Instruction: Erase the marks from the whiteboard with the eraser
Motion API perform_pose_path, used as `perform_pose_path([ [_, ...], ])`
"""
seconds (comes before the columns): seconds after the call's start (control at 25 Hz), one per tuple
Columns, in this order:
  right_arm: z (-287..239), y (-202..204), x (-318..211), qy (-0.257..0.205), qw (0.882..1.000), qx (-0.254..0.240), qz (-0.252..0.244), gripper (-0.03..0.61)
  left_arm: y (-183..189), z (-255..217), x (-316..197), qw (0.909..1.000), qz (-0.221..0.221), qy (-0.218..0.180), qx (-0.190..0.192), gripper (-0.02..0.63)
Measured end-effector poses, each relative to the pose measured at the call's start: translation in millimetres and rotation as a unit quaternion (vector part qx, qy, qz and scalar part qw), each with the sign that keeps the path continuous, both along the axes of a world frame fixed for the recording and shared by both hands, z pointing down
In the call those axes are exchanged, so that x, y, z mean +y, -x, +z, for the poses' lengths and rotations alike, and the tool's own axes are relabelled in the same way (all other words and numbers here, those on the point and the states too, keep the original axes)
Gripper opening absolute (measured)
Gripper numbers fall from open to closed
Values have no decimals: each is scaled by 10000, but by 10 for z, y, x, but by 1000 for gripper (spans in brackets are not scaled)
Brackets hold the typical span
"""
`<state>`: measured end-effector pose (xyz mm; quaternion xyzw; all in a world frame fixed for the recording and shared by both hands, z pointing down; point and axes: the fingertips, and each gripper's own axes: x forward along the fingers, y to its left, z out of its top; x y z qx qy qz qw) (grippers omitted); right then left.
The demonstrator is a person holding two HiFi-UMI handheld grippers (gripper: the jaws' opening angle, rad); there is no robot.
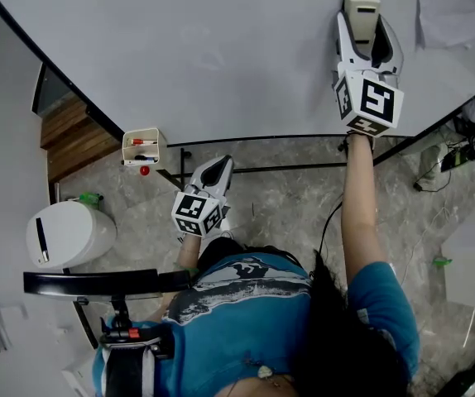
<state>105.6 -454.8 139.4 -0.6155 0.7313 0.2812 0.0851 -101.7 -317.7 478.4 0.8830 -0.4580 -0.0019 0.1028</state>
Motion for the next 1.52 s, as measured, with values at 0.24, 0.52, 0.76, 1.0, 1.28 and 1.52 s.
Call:
perform_pose_path([
  [0.24, 170, 651, 95, -52, 9993, 363, -51, 262, 197, -20, 63, 9999, -114, -8, -8, 3],
  [0.52, 566, 1451, 182, 86, 9943, 1022, -275, 262, 444, -1, 94, 9995, -305, -1, -5, 3],
  [0.76, 1201, 2230, 252, 448, 9805, 1831, -556, 262, 582, 11, 121, 9992, -394, -8, 22, 3],
  [1.0, 1766, 2712, 291, 557, 9586, 2697, -728, 262, 651, 11, 143, 9989, -467, -4, 73, 3],
  [1.28, 2016, 2836, 290, 590, 9451, 3123, -766, 262, 649, 7, 136, 9989, -469, -16, 86, 3],
  [1.52, 1939, 2787, 300, 642, 9416, 3211, -779, 262, 613, 0, 134, 9991, -427, -3, 77, 5],
])
